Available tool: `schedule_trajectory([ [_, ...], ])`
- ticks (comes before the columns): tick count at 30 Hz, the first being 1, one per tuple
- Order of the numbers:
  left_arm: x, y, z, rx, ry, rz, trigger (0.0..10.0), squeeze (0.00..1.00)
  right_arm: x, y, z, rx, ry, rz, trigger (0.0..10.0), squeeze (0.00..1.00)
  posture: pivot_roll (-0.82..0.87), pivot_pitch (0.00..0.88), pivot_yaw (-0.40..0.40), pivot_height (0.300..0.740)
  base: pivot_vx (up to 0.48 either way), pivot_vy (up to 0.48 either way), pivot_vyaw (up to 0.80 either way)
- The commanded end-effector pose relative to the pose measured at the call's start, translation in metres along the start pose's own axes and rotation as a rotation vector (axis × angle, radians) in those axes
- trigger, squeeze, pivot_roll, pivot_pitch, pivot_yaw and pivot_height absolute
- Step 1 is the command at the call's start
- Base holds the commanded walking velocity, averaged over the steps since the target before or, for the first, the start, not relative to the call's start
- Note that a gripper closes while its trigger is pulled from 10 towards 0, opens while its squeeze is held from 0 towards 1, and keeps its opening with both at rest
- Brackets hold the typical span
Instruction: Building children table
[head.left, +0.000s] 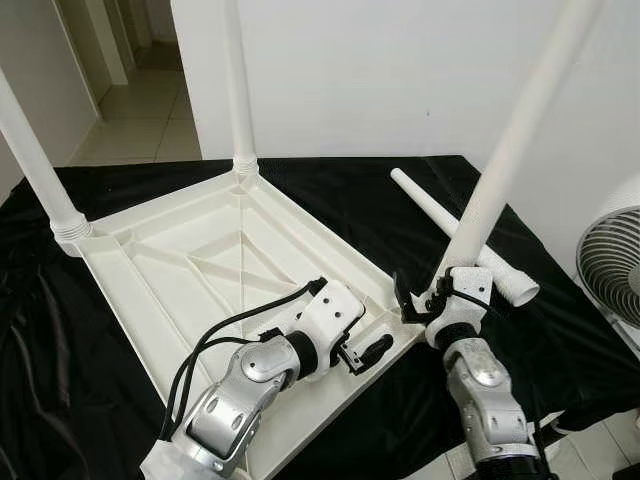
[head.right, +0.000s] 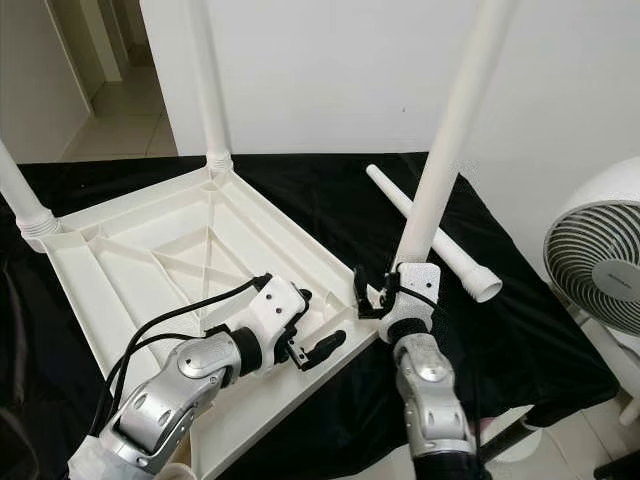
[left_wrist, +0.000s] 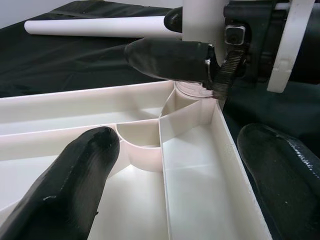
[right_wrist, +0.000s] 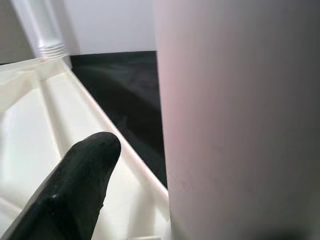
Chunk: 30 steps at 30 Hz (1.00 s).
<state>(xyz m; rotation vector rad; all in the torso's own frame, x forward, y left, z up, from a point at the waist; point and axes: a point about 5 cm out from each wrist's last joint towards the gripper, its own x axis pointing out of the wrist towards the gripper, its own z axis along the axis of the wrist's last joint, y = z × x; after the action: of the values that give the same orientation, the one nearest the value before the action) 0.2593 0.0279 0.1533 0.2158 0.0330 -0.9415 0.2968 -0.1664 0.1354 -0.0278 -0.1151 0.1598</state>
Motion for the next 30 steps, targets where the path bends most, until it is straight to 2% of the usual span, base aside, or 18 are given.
schedule_trajectory([
  [1,0.001,-0.001,-0.001,0.008,0.005,-0.053,10.0,0.00,0.003,-0.004,0.001,-0.005,0.005,0.122,10.0,0.00,0.02,0.000,0.025,0.740,0.000,0.000,0.00],
  [2,0.002,-0.001,-0.001,0.009,0.005,-0.055,10.0,0.00,0.004,-0.011,0.002,-0.033,0.009,0.167,10.0,0.00,0.02,0.000,0.022,0.740,0.000,0.000,0.00],
  [5,0.002,-0.001,-0.001,0.009,0.005,-0.055,10.0,0.00,0.004,-0.011,0.002,-0.033,0.009,0.167,10.0,0.00,0.02,0.000,0.022,0.740,0.000,0.000,0.00],
  [8,0.003,-0.003,-0.002,0.012,0.007,-0.063,10.0,0.00,0.006,-0.026,0.006,-0.090,0.040,0.329,10.0,0.00,0.02,0.000,0.017,0.740,0.000,0.000,0.00],
  [15,0.003,-0.003,-0.002,0.018,0.009,-0.071,10.0,0.00,0.009,-0.032,0.007,-0.116,0.053,0.387,10.0,0.00,0.02,0.000,0.016,0.740,0.000,0.000,0.00],
  [17,0.003,-0.003,-0.002,0.022,0.011,-0.075,10.0,0.00,0.010,-0.040,0.002,-0.114,0.102,0.456,2.3,0.00,0.02,0.000,0.011,0.740,0.000,0.000,0.00],
  [18,0.003,-0.003,-0.002,0.022,0.011,-0.075,10.0,0.00,0.010,-0.040,0.002,-0.114,0.102,0.456,2.3,0.00,0.02,0.000,0.011,0.740,0.000,0.000,0.00],
  [19,0.003,-0.003,-0.002,0.024,0.010,-0.075,10.0,0.00,0.009,-0.045,-0.001,-0.114,0.121,0.477,0.0,0.00,0.02,0.000,0.009,0.740,0.000,0.000,0.00],
  [30,0.003,-0.002,-0.001,0.024,0.006,-0.070,10.0,0.00,0.005,-0.053,-0.012,-0.106,0.173,0.508,0.0,0.00,0.02,0.000,0.008,0.740,0.000,0.000,0.00],
])
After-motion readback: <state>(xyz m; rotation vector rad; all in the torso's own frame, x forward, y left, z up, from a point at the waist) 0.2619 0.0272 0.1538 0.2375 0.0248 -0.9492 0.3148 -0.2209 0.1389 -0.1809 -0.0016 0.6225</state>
